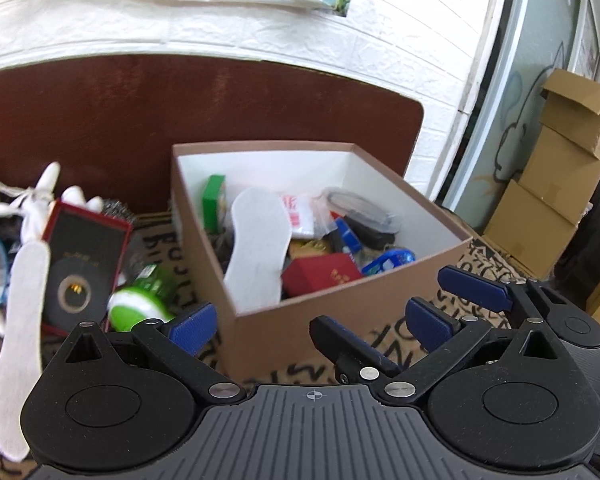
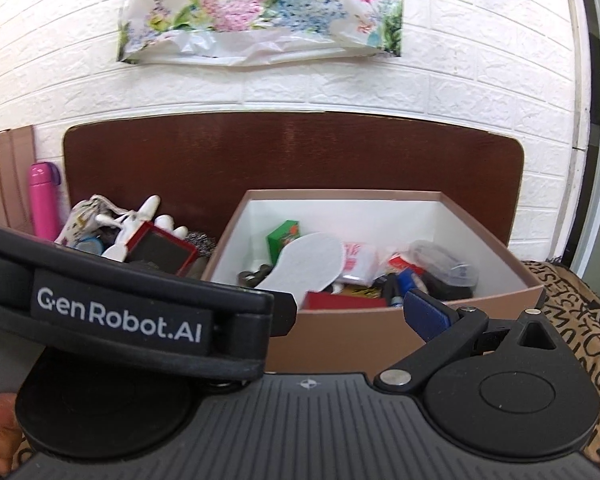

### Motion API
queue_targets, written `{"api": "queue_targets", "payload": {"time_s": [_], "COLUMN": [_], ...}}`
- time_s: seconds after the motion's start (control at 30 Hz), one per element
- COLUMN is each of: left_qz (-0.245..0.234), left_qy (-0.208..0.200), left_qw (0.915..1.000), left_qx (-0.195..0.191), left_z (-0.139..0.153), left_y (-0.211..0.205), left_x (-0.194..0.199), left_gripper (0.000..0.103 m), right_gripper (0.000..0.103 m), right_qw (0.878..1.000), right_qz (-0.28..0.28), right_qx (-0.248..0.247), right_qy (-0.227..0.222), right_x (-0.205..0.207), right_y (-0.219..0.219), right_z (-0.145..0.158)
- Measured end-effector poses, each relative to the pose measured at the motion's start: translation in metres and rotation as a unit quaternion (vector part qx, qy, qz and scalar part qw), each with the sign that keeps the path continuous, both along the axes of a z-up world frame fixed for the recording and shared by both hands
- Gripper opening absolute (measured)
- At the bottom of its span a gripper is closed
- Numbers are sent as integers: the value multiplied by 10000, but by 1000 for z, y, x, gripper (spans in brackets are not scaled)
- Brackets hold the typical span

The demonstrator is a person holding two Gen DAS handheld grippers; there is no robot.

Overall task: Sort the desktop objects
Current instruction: 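Withdraw the left tool from the cardboard box toward the table, then lower the left tool onto the second white insole and close it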

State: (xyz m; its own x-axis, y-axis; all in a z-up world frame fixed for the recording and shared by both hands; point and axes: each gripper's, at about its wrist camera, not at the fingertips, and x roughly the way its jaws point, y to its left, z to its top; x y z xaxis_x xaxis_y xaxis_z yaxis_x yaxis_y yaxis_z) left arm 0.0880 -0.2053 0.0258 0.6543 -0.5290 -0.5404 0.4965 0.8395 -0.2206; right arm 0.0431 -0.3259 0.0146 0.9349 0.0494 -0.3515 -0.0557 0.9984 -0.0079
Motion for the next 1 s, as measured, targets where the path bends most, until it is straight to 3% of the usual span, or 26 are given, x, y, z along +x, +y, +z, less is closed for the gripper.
{"api": "queue_targets", "payload": {"time_s": [0.4,1.0], "left_qz": [717,1246], "left_qy": [241,617], "left_qw": [9971,9901], "left_qx": [124,-191], "left_z": [-27,-78], "left_y": [65,150], "left_x": [-32,-54], "left_gripper": [103,103], "right_gripper": [103,103], "right_qw": [9978,9868], "right_qz": [578,1296], "right_qx": [166,179], "right_qy": [286,950], "right_x": [-16,-17], "right_y": [58,138], "right_z": [-27,-70]}}
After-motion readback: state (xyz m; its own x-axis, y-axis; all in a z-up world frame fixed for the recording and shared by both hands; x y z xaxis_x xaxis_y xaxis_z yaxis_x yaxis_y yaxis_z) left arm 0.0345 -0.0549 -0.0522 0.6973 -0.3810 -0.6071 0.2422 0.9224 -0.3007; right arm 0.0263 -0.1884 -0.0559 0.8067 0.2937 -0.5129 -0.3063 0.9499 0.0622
